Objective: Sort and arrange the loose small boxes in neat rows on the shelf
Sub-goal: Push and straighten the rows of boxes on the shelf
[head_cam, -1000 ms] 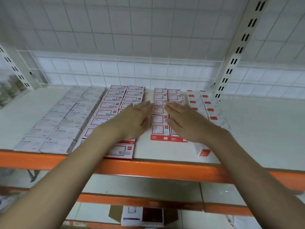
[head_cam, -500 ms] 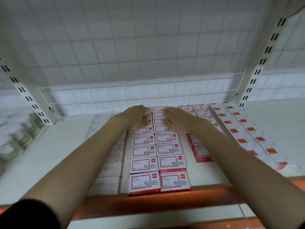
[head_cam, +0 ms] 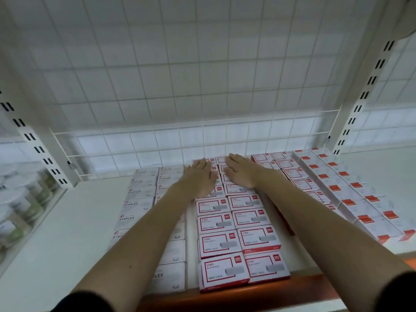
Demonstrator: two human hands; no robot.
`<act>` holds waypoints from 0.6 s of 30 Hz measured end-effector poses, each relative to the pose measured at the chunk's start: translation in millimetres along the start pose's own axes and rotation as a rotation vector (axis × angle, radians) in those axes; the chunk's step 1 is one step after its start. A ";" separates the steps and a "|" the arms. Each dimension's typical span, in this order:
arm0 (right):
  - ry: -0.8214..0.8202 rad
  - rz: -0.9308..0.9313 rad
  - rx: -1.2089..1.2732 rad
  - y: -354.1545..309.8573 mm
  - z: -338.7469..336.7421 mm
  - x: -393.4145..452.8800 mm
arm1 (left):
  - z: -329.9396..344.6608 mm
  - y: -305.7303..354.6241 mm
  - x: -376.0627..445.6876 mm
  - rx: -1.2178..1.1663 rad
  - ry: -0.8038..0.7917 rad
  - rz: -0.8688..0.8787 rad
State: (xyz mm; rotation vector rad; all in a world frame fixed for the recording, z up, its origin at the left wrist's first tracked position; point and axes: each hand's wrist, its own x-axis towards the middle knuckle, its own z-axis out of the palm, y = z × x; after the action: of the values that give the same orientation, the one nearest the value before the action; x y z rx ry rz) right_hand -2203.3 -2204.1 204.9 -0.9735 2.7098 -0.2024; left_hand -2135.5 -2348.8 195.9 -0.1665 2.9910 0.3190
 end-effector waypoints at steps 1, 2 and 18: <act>0.002 0.003 -0.004 -0.6 0.6 1.0 | 1.5 0.2 -1.1 0.000 0.010 0.007; 0.006 0.003 -0.012 0.2 1.8 2.3 | 2.9 0.3 -1.3 0.016 0.019 0.023; 0.050 -0.055 -0.031 8.0 9.5 -2.0 | 4.3 2.6 -5.7 0.043 0.090 0.032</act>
State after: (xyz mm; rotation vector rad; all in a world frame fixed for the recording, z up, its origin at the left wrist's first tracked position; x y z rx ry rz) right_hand -2204.0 -2197.1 194.4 -1.0671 2.7410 -0.1989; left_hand -2129.7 -2344.8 193.1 -0.1322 3.0897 0.2569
